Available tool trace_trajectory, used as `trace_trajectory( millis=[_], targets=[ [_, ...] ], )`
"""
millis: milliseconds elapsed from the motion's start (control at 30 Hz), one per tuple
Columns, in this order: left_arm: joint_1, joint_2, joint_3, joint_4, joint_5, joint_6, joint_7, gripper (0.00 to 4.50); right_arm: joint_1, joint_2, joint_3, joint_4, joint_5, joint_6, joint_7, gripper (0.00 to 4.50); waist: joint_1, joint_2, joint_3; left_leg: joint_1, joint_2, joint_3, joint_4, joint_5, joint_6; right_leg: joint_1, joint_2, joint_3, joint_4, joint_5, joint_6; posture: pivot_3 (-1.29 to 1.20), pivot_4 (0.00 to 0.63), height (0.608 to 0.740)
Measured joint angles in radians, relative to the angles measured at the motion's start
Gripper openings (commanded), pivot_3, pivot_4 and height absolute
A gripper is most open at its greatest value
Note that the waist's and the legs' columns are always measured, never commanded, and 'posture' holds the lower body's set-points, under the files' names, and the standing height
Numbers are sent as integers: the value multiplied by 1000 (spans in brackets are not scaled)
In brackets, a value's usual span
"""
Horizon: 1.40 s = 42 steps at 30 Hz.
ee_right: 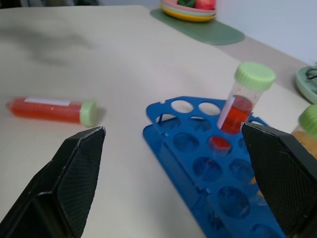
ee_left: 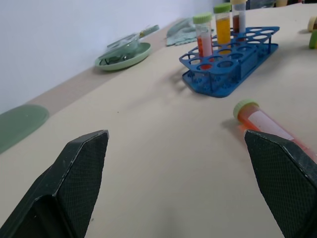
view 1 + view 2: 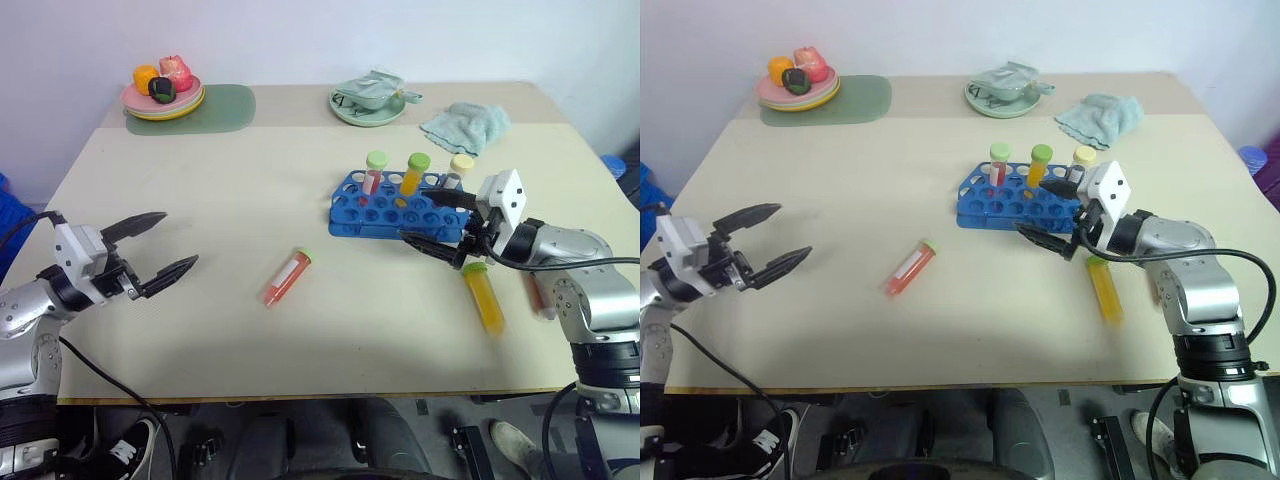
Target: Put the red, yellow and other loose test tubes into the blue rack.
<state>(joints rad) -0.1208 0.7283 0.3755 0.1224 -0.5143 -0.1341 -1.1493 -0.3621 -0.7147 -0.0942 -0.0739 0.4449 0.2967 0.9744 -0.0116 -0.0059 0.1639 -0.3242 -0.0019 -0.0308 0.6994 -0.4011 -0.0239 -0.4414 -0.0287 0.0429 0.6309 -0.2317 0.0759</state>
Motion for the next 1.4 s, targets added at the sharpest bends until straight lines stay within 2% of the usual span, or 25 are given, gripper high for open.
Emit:
trace_trajectory(
  millis=[600,967,1100,1267,1400],
  targets=[
    [-164,-36,-66,144,7,-13,-49,4471,84,-19,-85,-1,-10,-48,-5,4500,-1,0,0,0,-1,0,0,0,0,0,1,0,1,0,0,0,150,740],
    [-130,-52,-79,70,1,12,-43,4471,42,-13,-87,14,-7,-60,-24,4500,-3,0,0,0,0,0,0,0,0,0,1,0,1,0,0,0,150,740],
    [-173,-52,-86,81,-14,44,-67,4471,35,-6,-90,-21,12,-13,-65,4500,2,0,0,0,-1,0,0,0,-1,0,1,0,1,0,0,0,150,740],
    [-201,-68,-119,62,-48,111,-100,4471,37,-73,-118,-28,-1,82,-117,4500,-1,0,0,0,-1,1,0,0,0,0,1,0,0,0,0,0,150,740],
    [-209,-94,-173,1,-88,184,-146,4471,82,-183,-180,-49,-4,245,-166,4500,5,0,0,-2,-1,-1,1,0,0,0,1,0,0,0,0,0,150,740]
  ],
)
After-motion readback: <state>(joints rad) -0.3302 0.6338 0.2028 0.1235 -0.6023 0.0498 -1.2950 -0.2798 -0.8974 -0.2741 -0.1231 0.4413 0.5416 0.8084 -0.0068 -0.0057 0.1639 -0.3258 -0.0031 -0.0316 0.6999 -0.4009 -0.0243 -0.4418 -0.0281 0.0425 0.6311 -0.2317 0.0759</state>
